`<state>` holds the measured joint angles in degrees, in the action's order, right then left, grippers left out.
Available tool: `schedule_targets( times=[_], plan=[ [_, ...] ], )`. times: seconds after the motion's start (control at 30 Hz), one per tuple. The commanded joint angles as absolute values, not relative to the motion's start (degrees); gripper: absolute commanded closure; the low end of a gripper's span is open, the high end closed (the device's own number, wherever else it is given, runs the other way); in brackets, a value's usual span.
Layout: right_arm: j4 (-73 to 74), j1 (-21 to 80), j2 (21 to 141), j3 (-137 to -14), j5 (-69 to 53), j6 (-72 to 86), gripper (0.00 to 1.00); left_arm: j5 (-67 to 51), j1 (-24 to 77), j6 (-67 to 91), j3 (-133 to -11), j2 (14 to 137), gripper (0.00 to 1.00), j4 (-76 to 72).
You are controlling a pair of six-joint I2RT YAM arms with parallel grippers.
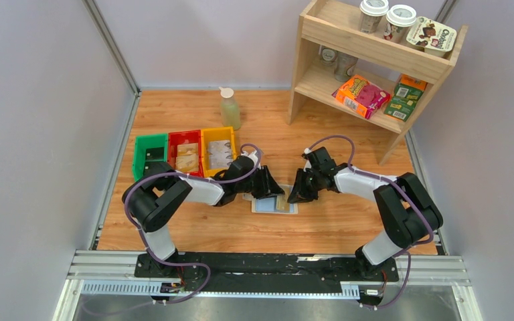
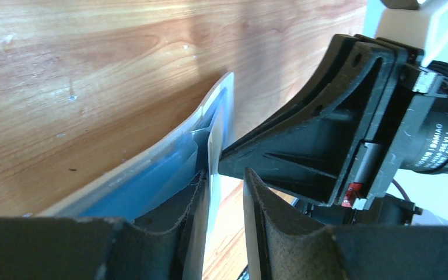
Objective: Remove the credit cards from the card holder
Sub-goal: Remove the credit card from the card holder.
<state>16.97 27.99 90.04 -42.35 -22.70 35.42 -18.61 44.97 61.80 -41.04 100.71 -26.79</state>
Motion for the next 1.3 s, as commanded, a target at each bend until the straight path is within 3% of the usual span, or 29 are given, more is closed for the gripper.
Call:
schedule_targets(
  times=[0.0, 0.33, 0.63, 0.93, 1.27],
  plan=[
    [15.64, 27.86, 91.50, -41.05, -21.45, 35.68, 0.82, -21.18, 45.97, 64.25, -39.99, 98.09, 0.66, -37.97],
    [15.47, 27.60, 91.58, -40.96, -21.71, 35.86, 0.83, -21.18, 45.97, 65.21, -39.64, 98.96, 0.67, -37.62],
    [15.56, 27.25, 91.84, -40.78, -21.71, 35.95, 0.83, -19.60, 45.97, 62.23, -40.78, 97.12, 0.99, -31.30],
    [15.82, 27.07, 92.63, -40.69, -20.83, 35.69, 0.83, -15.56, 45.88, 52.83, -44.99, 91.85, 1.00, -11.01],
    [17.40, 26.98, 90.71, -41.31, -19.87, 34.81, 0.83, -14.23, 43.42, 46.15, -43.24, 85.43, 1.00, -2.56]
  ],
)
